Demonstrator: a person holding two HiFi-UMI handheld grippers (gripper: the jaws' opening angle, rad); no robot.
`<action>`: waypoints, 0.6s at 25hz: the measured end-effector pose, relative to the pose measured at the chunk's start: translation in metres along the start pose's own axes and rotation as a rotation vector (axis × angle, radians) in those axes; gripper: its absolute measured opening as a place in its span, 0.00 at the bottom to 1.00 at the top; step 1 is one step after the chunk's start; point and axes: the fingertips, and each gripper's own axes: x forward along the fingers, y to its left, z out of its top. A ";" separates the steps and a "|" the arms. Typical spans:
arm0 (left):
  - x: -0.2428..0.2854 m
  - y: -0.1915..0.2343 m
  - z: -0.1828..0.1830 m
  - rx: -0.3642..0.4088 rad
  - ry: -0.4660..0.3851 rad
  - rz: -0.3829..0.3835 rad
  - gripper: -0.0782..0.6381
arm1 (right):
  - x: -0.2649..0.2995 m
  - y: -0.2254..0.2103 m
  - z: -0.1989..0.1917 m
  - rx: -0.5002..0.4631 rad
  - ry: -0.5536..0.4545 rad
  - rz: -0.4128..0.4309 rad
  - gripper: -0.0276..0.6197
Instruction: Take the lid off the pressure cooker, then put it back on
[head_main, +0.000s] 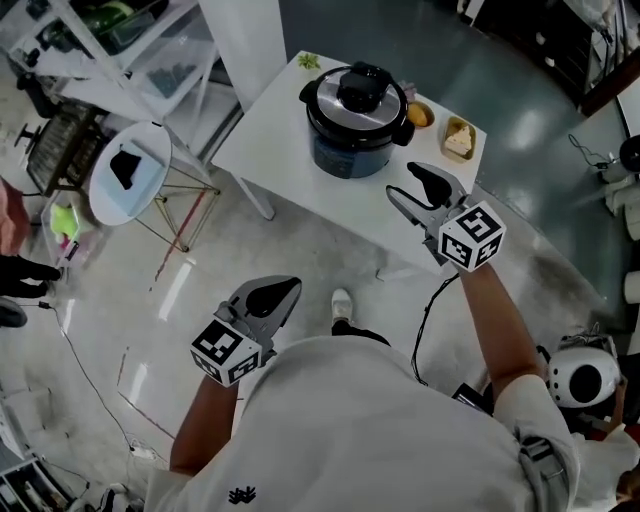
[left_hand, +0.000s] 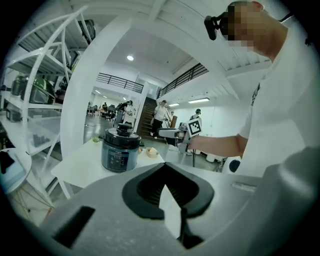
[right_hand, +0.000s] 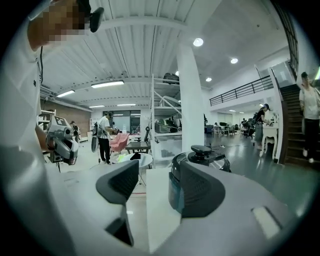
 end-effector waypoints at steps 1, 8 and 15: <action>0.007 0.003 0.002 -0.002 0.001 0.008 0.12 | 0.008 -0.013 0.002 -0.003 0.001 0.008 0.47; 0.043 0.029 0.019 -0.043 -0.021 0.092 0.12 | 0.064 -0.088 0.019 -0.035 0.013 0.070 0.53; 0.062 0.044 0.029 -0.051 -0.027 0.123 0.12 | 0.124 -0.136 0.023 -0.075 0.067 0.112 0.59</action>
